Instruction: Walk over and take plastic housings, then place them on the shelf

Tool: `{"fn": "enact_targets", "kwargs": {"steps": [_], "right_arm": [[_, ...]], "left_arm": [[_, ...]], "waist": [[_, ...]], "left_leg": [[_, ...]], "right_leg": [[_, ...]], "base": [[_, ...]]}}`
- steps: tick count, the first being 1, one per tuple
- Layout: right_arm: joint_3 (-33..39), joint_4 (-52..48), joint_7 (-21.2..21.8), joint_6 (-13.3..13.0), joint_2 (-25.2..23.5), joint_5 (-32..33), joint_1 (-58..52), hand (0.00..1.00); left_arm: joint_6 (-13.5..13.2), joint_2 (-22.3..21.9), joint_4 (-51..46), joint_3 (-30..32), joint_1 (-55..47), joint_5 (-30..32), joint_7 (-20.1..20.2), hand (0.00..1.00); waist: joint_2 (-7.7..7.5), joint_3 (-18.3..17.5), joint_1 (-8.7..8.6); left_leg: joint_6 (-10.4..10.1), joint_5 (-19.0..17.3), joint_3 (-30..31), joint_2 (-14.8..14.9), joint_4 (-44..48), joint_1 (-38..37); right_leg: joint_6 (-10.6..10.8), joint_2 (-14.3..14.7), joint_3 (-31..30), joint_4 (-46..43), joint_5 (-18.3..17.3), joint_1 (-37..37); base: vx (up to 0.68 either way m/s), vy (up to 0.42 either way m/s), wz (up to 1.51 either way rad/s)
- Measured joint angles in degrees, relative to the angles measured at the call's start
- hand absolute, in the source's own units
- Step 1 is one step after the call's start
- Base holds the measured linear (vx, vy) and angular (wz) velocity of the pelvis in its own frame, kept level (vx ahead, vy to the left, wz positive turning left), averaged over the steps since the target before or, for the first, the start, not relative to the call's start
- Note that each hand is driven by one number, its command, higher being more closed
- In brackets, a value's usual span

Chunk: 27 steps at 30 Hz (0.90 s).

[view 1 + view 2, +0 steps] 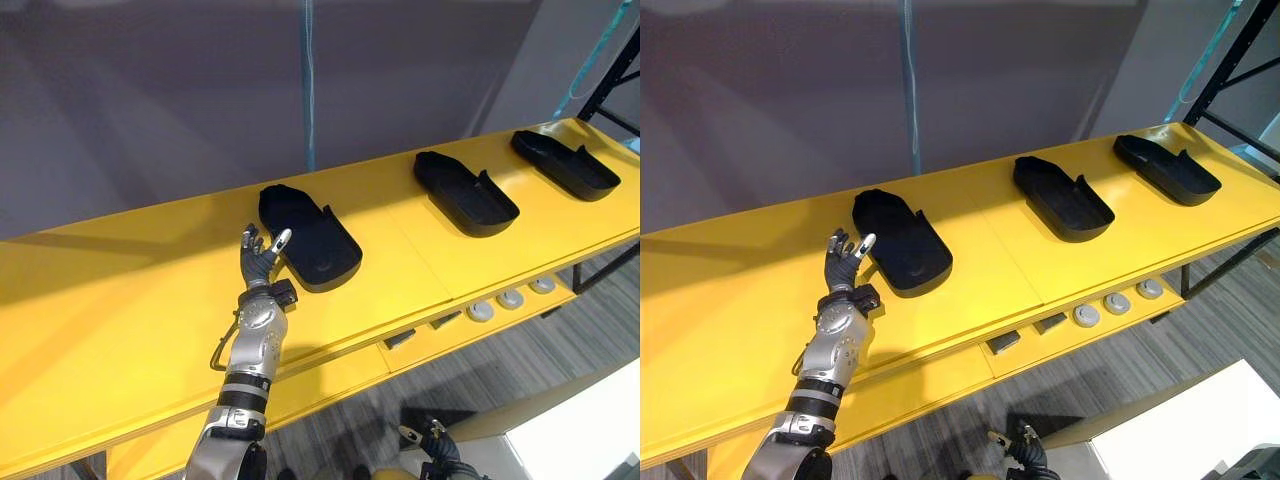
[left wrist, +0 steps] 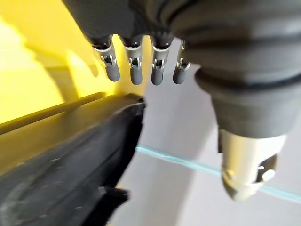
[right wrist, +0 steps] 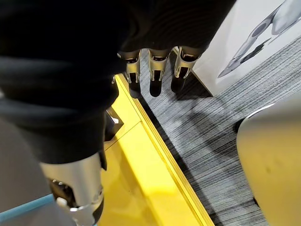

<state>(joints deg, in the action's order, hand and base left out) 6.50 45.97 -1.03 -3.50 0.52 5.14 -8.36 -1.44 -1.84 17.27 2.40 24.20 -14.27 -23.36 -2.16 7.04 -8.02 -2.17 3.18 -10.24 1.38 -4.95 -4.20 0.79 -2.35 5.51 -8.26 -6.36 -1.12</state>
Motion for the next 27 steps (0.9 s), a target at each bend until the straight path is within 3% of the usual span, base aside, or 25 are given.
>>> {"fn": "enact_targets", "kwargs": {"steps": [6,10,11,20,27], "right_arm": [[-1.0,-0.1,0.1,0.0,0.6,0.0,-0.6,0.00],[-1.0,0.0,0.3,0.0,1.0,0.0,-0.8,0.00],[-1.0,0.0,0.5,0.0,1.0,0.0,-0.8,0.00],[-1.0,0.5,1.4,-0.4,2.0,0.0,-0.6,0.00],[-1.0,2.5,1.3,-1.1,2.0,0.0,0.5,0.00]], "left_arm": [[-0.3,-0.4,-7.9,-4.2,-0.3,4.7,-0.9,0.00],[-0.4,0.1,-11.2,-10.2,-0.3,8.9,3.3,0.00],[-0.5,0.1,-11.9,-11.7,-0.3,10.0,4.3,1.00],[-2.1,0.2,-13.9,-23.2,-0.4,22.7,10.4,1.00],[-2.3,1.4,-10.1,-26.5,-4.1,24.8,14.3,1.00]], "waist": [[0.09,-0.1,0.94],[0.46,-0.2,1.34],[0.56,-0.2,1.34],[2.26,-1.2,1.22],[2.28,-1.2,0.74]], "left_leg": [[0.1,0.1,0.3,0.0,0.0,0.0],[0.1,0.1,0.3,0.0,0.0,0.1],[0.1,0.1,0.3,0.0,0.0,0.2],[0.2,0.1,-0.1,0.1,0.0,0.8],[0.2,0.1,-0.6,1.0,-0.2,0.3]], "right_leg": [[0.0,0.0,0.0,-0.1,0.0,0.0],[0.0,0.1,0.0,0.0,0.0,0.0],[-0.1,0.1,-0.1,0.0,0.0,0.1],[-0.1,0.3,-0.4,0.0,0.0,1.0],[-0.7,1.3,-0.5,2.8,1.6,-0.6]], "base": [[-0.03,0.007,0.02],[0.00,0.000,0.00],[0.00,0.000,0.00],[-0.01,0.003,-0.02],[-0.02,-0.002,-0.04]]}}
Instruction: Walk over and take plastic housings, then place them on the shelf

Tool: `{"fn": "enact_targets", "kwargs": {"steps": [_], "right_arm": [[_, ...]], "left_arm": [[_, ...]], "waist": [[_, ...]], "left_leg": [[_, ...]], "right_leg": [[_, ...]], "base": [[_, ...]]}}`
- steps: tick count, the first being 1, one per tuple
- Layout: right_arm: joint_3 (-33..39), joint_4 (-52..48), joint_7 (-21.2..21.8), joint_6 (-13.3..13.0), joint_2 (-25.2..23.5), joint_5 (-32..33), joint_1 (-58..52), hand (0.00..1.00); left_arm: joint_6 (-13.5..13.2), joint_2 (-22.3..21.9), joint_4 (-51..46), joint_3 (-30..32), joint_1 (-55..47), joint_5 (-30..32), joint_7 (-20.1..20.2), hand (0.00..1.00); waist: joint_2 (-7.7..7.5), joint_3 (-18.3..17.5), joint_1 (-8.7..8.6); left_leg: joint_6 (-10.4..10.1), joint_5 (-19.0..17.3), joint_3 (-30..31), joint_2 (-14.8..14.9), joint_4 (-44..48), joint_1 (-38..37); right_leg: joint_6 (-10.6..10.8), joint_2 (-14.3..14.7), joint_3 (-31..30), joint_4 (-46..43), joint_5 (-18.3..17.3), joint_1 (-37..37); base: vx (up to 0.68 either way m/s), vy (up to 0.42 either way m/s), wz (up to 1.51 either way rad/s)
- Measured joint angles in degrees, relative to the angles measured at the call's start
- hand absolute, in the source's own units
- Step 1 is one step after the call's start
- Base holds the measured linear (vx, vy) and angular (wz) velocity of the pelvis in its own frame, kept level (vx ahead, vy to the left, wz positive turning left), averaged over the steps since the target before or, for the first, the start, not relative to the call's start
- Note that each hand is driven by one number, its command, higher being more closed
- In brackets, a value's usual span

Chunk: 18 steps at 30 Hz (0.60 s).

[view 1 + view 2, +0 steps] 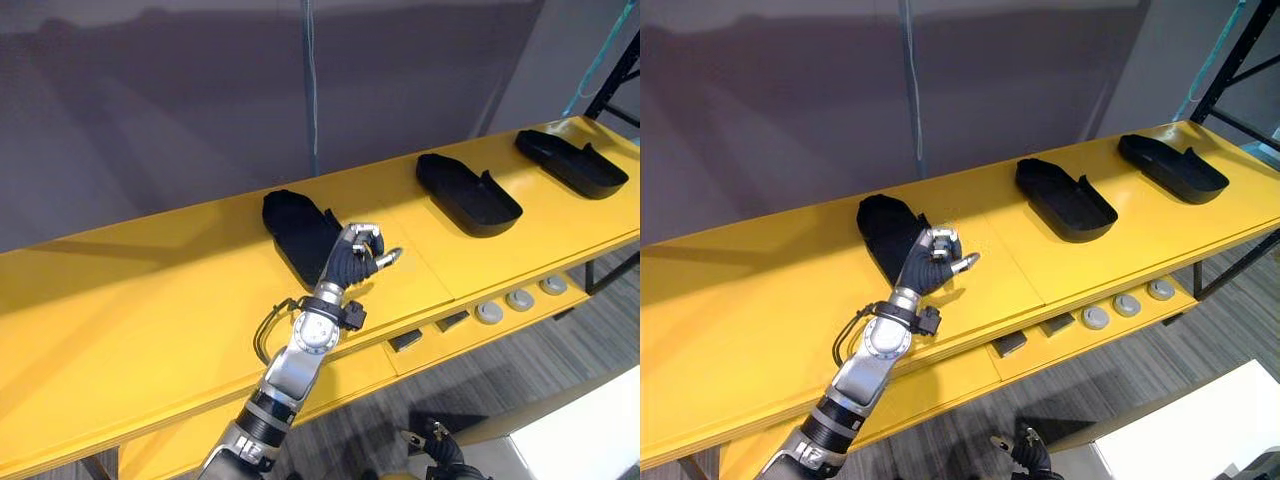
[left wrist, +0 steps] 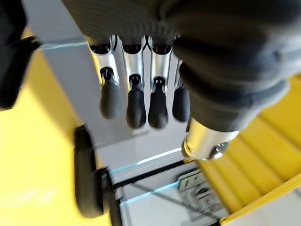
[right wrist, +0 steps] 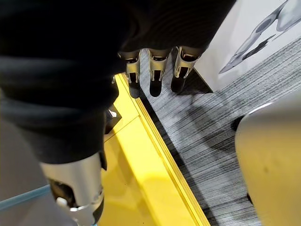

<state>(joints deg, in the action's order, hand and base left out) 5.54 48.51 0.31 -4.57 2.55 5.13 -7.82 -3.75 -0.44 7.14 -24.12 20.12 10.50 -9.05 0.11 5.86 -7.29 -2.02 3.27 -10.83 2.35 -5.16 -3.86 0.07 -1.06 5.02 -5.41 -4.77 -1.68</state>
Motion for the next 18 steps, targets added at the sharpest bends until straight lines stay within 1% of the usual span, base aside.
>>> {"fn": "enact_targets", "kwargs": {"steps": [4,5,8,13,18], "right_arm": [[0.0,0.3,0.0,0.0,0.0,0.0,0.2,0.00],[0.0,0.7,0.0,0.0,0.0,0.0,0.5,0.00],[0.0,1.8,0.0,0.0,0.0,-0.1,1.2,0.00],[-0.1,1.9,0.0,0.0,0.0,-0.1,1.5,0.00],[-0.1,2.0,-0.1,0.0,0.0,-0.2,2.0,0.00]], "left_arm": [[0.0,1.0,3.2,-1.5,-0.7,0.4,2.1,1.00],[0.0,1.3,4.2,-1.7,-0.7,1.4,2.6,1.00],[0.1,1.7,6.3,-1.7,-0.7,2.2,3.2,1.00],[0.4,2.4,9.5,-1.4,-0.8,3.5,3.2,1.00],[1.1,3.1,11.7,1.1,-1.3,4.5,2.9,1.00]], "waist": [[0.01,0.0,-0.14],[0.00,0.1,-0.17],[0.00,0.1,-0.28],[0.00,0.5,-0.37],[-0.03,1.4,-0.60]], "left_leg": [[-0.1,-0.1,-0.1,0.3,0.0,0.2],[-0.1,-0.1,-0.1,0.4,0.0,0.5],[-0.2,-0.1,-0.1,0.5,0.0,0.6],[-0.3,-0.2,-0.1,0.5,0.1,0.6],[-0.3,-0.2,0.0,0.5,0.2,0.6]], "right_leg": [[-0.3,0.4,0.0,2.0,0.9,-0.3],[-0.4,0.6,0.0,2.3,1.0,-0.3],[-0.4,0.7,0.0,2.9,1.1,-0.4],[-0.4,0.8,0.1,3.7,1.2,-1.0],[-0.5,0.8,0.2,4.1,1.3,-1.4]], "base": [[-0.04,-0.004,-0.01],[0.00,0.000,0.00],[0.00,0.000,0.00],[0.01,-0.001,0.00],[0.00,0.000,0.00]]}}
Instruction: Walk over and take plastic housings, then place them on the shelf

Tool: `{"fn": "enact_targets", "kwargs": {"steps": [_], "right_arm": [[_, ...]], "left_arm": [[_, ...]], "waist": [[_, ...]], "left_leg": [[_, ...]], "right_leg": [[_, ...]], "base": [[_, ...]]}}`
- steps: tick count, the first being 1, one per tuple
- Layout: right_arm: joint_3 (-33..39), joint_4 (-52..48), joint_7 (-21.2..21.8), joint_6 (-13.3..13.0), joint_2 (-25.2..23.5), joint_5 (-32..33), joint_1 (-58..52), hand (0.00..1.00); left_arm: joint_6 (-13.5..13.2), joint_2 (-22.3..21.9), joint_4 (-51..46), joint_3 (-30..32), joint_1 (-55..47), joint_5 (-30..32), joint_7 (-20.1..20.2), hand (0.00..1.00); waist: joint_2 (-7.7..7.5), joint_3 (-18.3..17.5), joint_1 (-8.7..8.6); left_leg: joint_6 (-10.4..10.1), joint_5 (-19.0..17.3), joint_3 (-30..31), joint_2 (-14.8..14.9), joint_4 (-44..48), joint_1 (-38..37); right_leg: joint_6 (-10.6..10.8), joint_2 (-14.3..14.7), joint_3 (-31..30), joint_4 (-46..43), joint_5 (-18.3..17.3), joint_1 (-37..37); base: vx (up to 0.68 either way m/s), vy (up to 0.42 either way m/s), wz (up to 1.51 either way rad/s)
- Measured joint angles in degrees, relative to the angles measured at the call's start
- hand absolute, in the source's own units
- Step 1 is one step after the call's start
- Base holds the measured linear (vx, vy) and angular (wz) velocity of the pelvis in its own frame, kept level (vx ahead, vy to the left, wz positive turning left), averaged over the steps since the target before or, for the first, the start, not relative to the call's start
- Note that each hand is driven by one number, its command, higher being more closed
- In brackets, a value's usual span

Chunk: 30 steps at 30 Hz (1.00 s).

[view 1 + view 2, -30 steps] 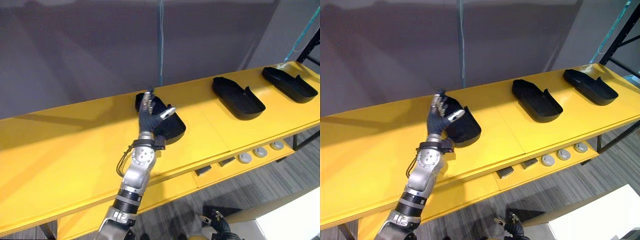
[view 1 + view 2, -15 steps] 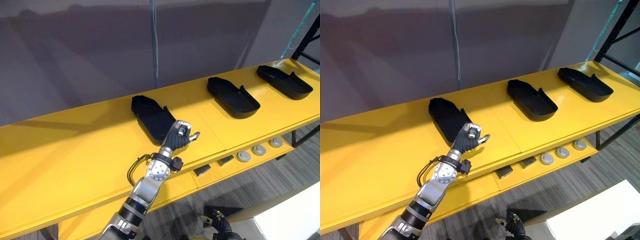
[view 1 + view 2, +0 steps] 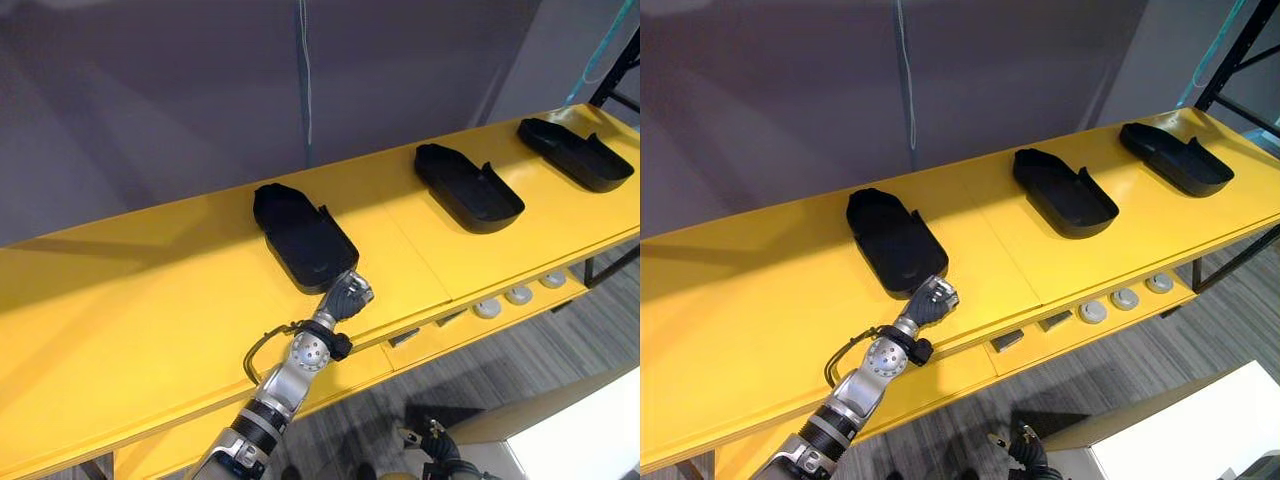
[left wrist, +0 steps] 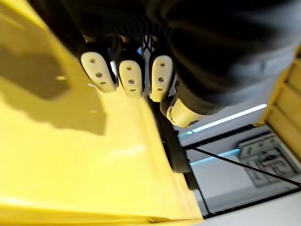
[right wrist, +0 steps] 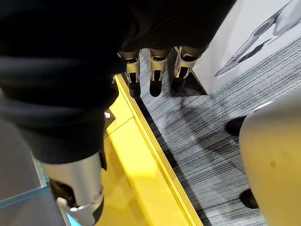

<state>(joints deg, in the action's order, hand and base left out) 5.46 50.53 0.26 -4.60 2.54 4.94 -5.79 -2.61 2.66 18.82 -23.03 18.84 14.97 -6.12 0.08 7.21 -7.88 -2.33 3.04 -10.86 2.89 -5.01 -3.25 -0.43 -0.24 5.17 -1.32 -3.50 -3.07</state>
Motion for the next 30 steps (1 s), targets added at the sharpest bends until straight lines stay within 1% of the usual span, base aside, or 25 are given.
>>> {"fn": "enact_targets", "kwargs": {"steps": [2,10,22,27,30], "right_arm": [[0.0,0.3,-0.1,0.0,0.0,0.0,0.4,0.00],[0.0,0.5,-0.3,0.0,0.0,0.0,0.8,0.00],[0.0,0.5,-0.3,0.0,0.0,0.0,0.8,0.00],[0.0,0.5,-0.3,0.0,0.0,0.0,0.8,0.00],[0.1,0.5,-0.4,0.0,0.0,0.0,0.8,0.00]], "left_arm": [[0.1,0.2,0.4,1.5,-0.8,0.0,-0.6,1.00],[0.0,0.2,0.3,4.1,-0.7,2.2,-1.5,1.00],[-0.5,-0.2,0.2,5.9,-1.1,2.2,-2.8,1.00],[-0.1,-0.3,0.2,6.6,-1.2,2.2,-3.7,1.00],[0.2,-0.4,0.2,8.3,-1.3,2.2,-3.9,1.00]], "waist": [[-0.02,0.2,-0.52],[-0.10,0.9,-0.53],[-0.15,1.0,-0.52],[-0.15,1.0,-0.56],[-0.15,1.0,-0.57]], "left_leg": [[0.0,0.0,0.0,0.0,0.0,0.0],[0.0,-0.1,0.0,0.0,-0.2,0.0],[-0.3,-0.3,0.0,0.1,-0.1,0.0],[-0.3,-0.3,0.0,0.1,0.0,-0.2],[-0.3,-0.3,0.0,0.2,0.0,-0.2]], "right_leg": [[0.0,0.0,0.0,0.2,0.1,-0.1],[0.2,0.0,0.0,1.1,0.9,-0.5],[0.2,0.2,0.0,2.0,1.1,-0.9],[0.2,0.2,-0.1,2.0,1.1,-1.0],[0.2,0.3,-0.1,2.0,1.1,-1.1]], "base": [[0.00,0.000,0.00],[-0.03,0.012,0.00],[0.00,0.001,0.00],[-0.01,0.000,0.00],[-0.01,0.001,0.00]]}}
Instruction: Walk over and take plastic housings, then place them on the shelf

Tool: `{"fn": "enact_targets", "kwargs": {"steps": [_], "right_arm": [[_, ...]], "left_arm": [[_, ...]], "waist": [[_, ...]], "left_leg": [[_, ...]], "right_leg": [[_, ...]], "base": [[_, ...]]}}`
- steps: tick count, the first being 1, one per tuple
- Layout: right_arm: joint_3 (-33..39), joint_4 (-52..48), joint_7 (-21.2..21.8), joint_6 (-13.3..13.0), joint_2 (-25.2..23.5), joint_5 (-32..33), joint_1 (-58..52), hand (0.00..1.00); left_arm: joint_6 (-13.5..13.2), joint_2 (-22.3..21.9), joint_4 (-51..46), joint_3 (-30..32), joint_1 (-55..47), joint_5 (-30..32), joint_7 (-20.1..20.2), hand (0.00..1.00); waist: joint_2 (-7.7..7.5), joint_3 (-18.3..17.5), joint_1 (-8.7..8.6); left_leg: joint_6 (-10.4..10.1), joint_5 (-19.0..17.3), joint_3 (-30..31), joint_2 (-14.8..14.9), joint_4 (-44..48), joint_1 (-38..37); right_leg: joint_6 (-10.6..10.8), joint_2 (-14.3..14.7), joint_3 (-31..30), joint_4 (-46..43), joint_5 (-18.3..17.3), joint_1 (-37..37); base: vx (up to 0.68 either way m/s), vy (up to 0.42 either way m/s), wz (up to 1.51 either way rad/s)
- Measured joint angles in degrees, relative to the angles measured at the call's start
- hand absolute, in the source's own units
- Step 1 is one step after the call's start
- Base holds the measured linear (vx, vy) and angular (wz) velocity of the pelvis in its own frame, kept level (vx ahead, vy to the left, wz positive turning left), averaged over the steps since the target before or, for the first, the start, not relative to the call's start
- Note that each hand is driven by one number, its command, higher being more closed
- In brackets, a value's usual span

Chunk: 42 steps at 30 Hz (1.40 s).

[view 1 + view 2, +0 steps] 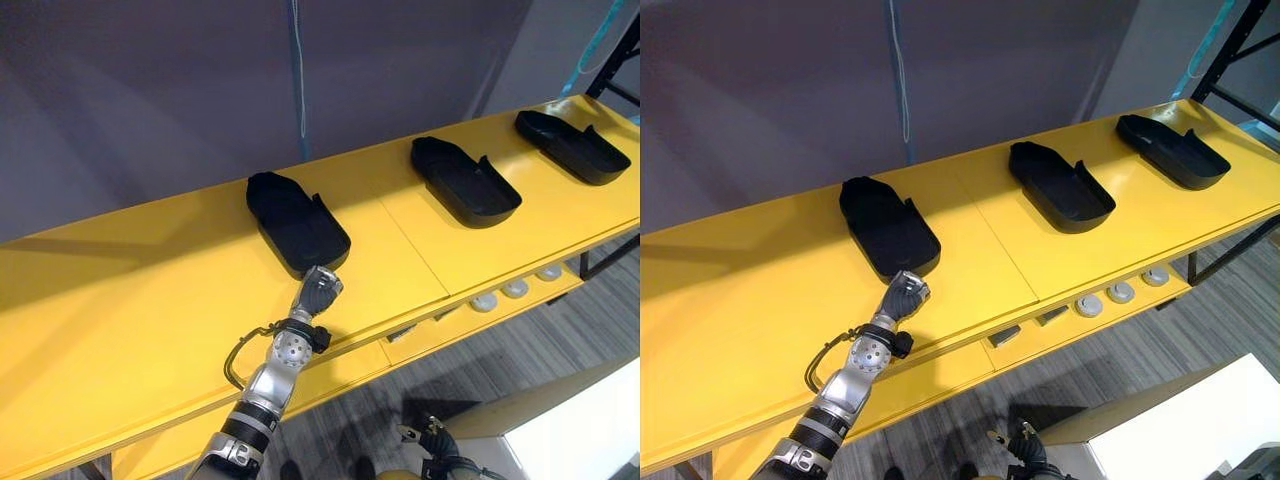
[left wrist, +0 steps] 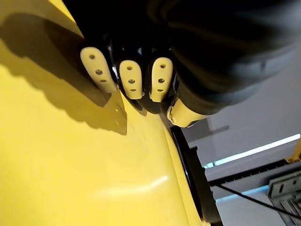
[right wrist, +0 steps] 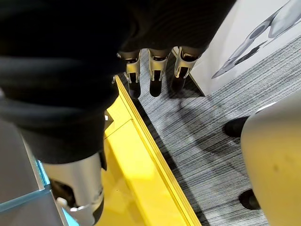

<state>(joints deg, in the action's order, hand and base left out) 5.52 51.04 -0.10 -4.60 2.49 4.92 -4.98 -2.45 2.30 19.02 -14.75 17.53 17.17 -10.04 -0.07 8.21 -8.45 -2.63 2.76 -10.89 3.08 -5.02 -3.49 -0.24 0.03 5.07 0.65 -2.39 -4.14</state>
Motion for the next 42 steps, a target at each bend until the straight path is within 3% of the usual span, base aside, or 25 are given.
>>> {"fn": "enact_targets", "kwargs": {"steps": [12,19,22,26,29,33,35,37,42], "right_arm": [[0.0,0.0,-0.3,0.0,0.0,0.0,-0.1,0.00],[-0.1,0.1,-0.3,0.0,0.4,0.0,-0.9,0.00],[-1.2,0.1,-0.3,-0.1,1.0,0.0,-1.2,0.00],[-1.4,0.2,-0.1,-0.1,1.4,0.0,-1.7,0.00],[-1.5,0.2,0.2,-0.4,1.5,0.0,-2.5,0.00],[-1.1,-1.3,0.1,-0.4,0.7,-1.2,-4.3,0.00],[-1.2,-1.7,0.1,-0.4,0.3,-1.6,-4.6,0.00],[-1.7,-4.2,0.0,-0.4,-0.8,-2.8,-4.8,0.00],[-4.2,-8.4,-0.5,-0.4,-2.4,-3.8,-4.7,0.00]], "left_arm": [[0.0,0.1,-5.0,-0.3,-3.2,-1.6,-0.9,1.00],[-2.1,0.9,-27.5,0.2,-9.4,-5.7,-0.9,1.00],[-5.3,1.3,-36.9,4.5,-13.3,-6.0,-1.9,1.00],[-6.7,1.2,-43.3,11.8,-19.0,-6.1,-4.9,1.00],[-8.1,-0.4,-47.0,22.8,-28.0,-7.7,-7.6,1.00],[-8.2,-4.0,-46.6,34.0,-36.7,-12.3,-12.0,1.00],[-8.2,-4.8,-45.2,35.5,-38.7,-13.2,-12.4,1.00],[-8.1,-6.8,-39.9,38.1,-41.5,-15.7,-12.4,1.00],[-4.5,-8.0,-20.2,39.2,-42.8,-19.8,-11.7,1.00]], "waist": [[0.00,0.0,0.25],[0.11,-0.2,2.96],[0.19,-0.5,3.50],[0.17,-0.8,4.81],[0.13,-1.6,6.24],[-0.10,-2.6,8.97],[-0.26,-2.8,9.61],[-0.30,-3.4,9.88],[-1.22,-4.1,10.18]], "left_leg": [[0.0,0.0,0.1,0.0,0.0,0.0],[0.0,0.0,0.5,0.0,0.0,-0.2],[0.2,0.2,1.5,-0.2,0.0,0.0],[0.3,0.3,2.7,-0.4,0.1,-0.4],[0.4,0.3,4.3,-0.7,0.1,-1.0],[0.4,0.3,6.0,-1.2,0.1,-1.6],[0.4,0.3,6.3,-1.3,0.1,-1.7],[0.7,-0.1,6.6,-1.5,0.4,-1.7],[0.9,-1.6,6.1,-1.6,2.0,-1.2]], "right_leg": [[0.0,0.0,0.1,0.0,0.0,-0.1],[0.0,-0.1,0.3,0.0,0.0,-0.5],[0.0,-0.1,0.8,-0.1,-0.1,-0.6],[0.0,-0.4,2.1,-1.6,-1.2,-0.9],[0.2,-0.9,3.6,-3.9,-2.9,-1.0],[0.3,-1.6,5.5,-5.9,-4.6,-1.6],[0.4,-2.0,6.3,-6.4,-5.1,-2.0],[0.6,-2.3,6.8,-7.4,-5.7,-1.8],[0.6,-2.7,7.1,-8.3,-6.1,-1.7]], "base": [[0.00,0.000,0.00],[0.00,0.000,0.03],[-0.01,0.001,0.11],[-0.02,-0.002,0.17],[-0.01,-0.008,0.26],[-0.01,-0.014,0.24],[-0.03,-0.009,0.23],[-0.03,-0.004,0.12],[-0.02,-0.003,0.00]]}}
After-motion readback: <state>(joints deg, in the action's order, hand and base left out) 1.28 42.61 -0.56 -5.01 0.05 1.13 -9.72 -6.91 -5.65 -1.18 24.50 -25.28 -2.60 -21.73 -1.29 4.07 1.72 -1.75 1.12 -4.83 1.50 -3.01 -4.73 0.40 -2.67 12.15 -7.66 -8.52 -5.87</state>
